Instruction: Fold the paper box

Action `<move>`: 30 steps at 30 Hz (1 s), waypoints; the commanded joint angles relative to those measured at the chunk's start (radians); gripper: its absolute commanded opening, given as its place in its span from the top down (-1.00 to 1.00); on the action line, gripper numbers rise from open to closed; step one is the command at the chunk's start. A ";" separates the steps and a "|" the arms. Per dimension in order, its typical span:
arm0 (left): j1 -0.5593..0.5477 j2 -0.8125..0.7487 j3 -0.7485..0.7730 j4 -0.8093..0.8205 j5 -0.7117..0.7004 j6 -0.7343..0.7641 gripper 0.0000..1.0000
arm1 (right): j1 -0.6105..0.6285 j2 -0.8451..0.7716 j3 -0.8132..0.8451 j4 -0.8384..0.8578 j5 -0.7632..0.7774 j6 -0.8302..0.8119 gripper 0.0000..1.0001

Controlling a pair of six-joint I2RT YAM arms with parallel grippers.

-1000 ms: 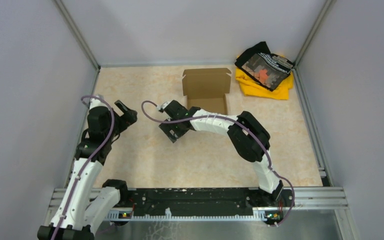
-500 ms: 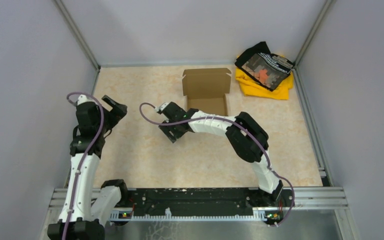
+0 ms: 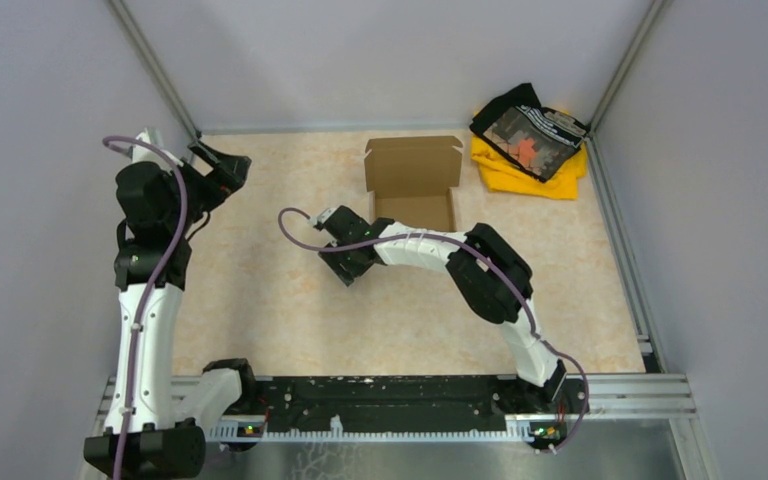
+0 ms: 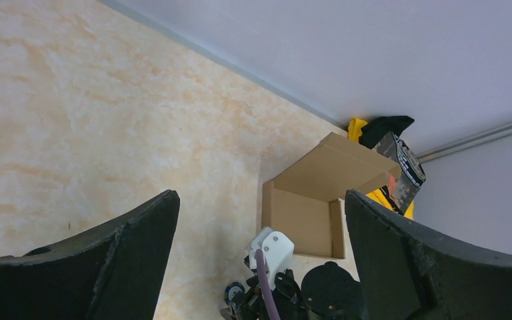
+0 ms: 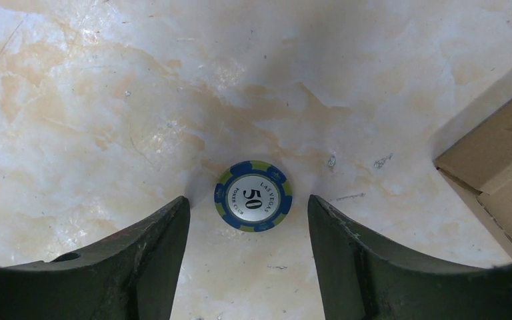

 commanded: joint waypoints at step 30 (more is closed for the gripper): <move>0.007 -0.031 0.015 0.011 0.042 0.019 -0.98 | 0.007 0.042 0.056 -0.036 0.004 0.004 -0.07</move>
